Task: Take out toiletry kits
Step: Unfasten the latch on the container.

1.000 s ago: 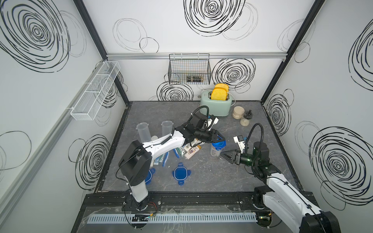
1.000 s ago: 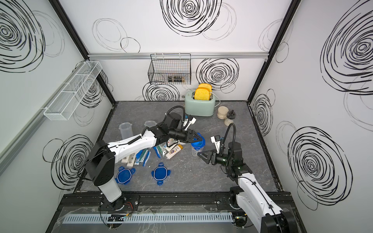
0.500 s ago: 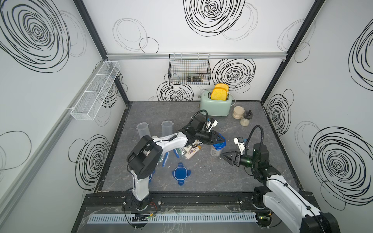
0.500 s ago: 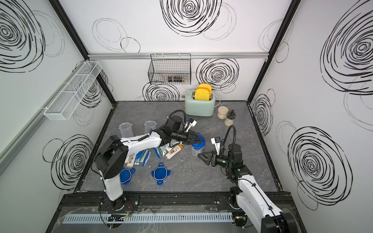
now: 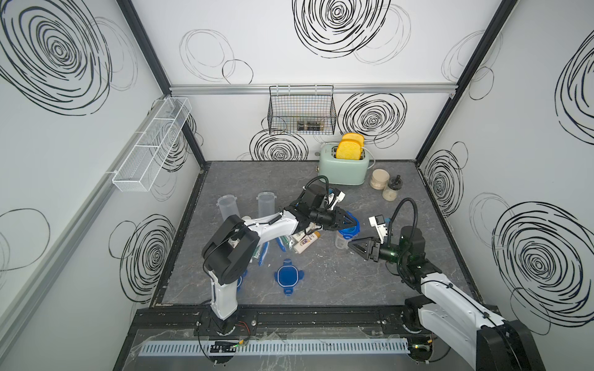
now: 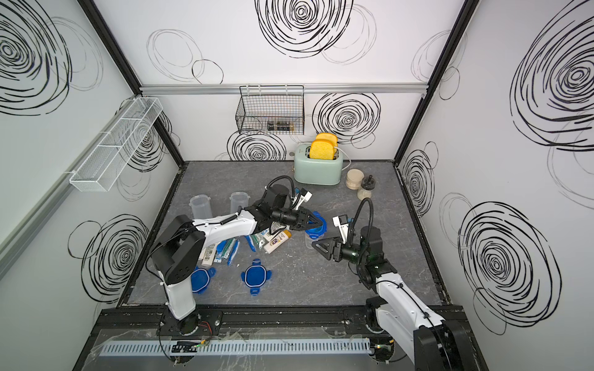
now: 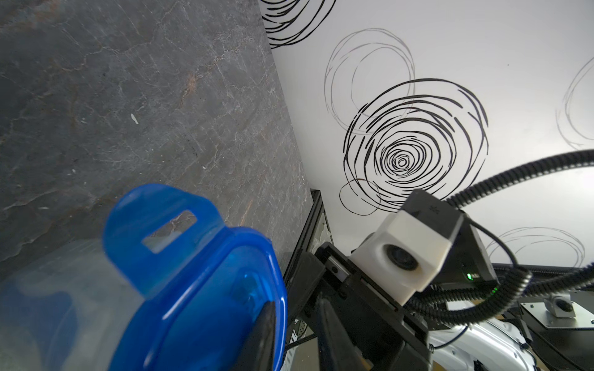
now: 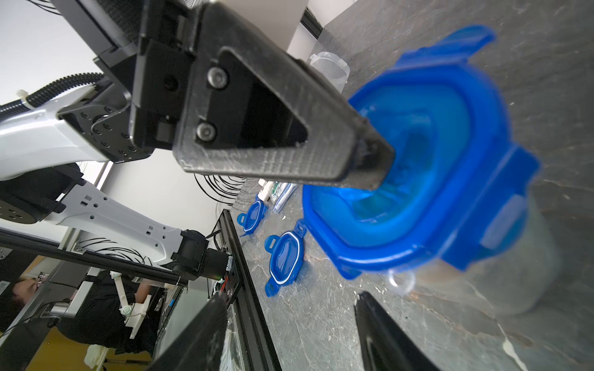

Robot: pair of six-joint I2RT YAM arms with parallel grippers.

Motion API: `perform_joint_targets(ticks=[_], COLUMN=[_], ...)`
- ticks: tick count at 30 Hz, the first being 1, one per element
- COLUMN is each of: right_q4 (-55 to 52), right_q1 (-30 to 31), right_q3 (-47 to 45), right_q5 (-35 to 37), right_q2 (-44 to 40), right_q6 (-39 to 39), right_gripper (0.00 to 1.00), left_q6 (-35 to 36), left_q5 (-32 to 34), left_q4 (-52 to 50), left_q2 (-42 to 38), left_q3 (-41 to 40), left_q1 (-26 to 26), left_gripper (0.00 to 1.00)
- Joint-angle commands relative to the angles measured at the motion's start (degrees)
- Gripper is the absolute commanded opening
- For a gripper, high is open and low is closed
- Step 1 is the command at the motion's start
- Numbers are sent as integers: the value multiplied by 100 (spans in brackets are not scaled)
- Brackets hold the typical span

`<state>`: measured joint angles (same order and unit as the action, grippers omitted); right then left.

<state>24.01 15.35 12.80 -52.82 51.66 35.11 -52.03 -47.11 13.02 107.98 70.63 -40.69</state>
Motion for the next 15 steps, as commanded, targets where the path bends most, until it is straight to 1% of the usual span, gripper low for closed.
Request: perform_joint_targets(ticks=[1,7,15], right_q4=[602,890,1111], right_q1=[226,630,635], right_q3=[-94,-168,-287], right_q5=[281,956,1218], right_q2=[91,277,445], right_q6=[36,65,93], right_gripper=[66,66,65], left_q6=[-53,-42,0], left_q5=[213,244,264], left_q4=[-435,-516,-546], left_q2=[301,363,372], left_q3=[1,75,47], left_q1=[33,-1,-1], left_gripper=[28,28,27])
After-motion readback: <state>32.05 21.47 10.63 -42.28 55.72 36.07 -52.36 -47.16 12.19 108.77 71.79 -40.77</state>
